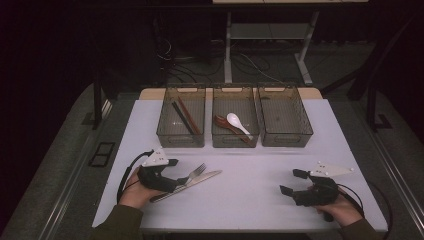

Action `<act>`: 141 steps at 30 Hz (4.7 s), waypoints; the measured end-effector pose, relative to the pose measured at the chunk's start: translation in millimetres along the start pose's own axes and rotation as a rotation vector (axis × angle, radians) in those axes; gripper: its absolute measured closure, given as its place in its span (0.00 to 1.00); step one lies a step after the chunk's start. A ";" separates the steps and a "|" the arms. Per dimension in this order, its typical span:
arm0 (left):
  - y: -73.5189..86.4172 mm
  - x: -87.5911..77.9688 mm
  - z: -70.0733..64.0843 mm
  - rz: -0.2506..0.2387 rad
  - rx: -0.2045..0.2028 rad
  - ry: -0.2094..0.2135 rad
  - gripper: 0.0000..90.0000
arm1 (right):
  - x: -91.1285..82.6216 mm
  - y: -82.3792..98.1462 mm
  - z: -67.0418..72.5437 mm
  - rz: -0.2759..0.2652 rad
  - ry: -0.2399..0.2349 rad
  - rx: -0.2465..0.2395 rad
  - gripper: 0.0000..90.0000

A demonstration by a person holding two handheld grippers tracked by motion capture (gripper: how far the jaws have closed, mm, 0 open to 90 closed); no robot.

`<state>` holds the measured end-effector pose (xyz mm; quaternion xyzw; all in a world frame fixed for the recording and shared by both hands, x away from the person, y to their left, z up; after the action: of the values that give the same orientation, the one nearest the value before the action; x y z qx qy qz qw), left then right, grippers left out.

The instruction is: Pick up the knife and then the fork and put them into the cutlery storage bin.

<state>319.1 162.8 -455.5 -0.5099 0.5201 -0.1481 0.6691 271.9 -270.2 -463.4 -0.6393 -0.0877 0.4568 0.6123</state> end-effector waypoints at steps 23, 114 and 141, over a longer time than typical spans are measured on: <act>17.0 3.7 -0.7 0.127 0.037 0.036 0.83 | 5.7 -1.6 3.5 0.010 0.011 -0.030 0.21; -85.0 76.2 -83.9 -0.051 0.058 0.089 0.94 | 48.8 -88.2 33.7 -0.079 -0.185 0.035 0.42; -86.4 77.1 -88.6 -0.079 0.039 0.090 0.93 | 72.1 -105.4 38.1 -0.116 -0.234 0.059 0.97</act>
<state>304.8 22.1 -419.9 -0.5097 0.5261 -0.2074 0.6484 333.6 -170.3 -400.4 -0.5573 -0.1819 0.4942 0.6420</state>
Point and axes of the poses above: each handheld gripper's, and its own axes: x roughly forward along the jaws, y roughly out of its underside, z roughly to its left, the point moved 4 cm from there along x, roughly forward along the jaws, and after that the axes turned 5 degrees about -z, right-handed, at the moved point
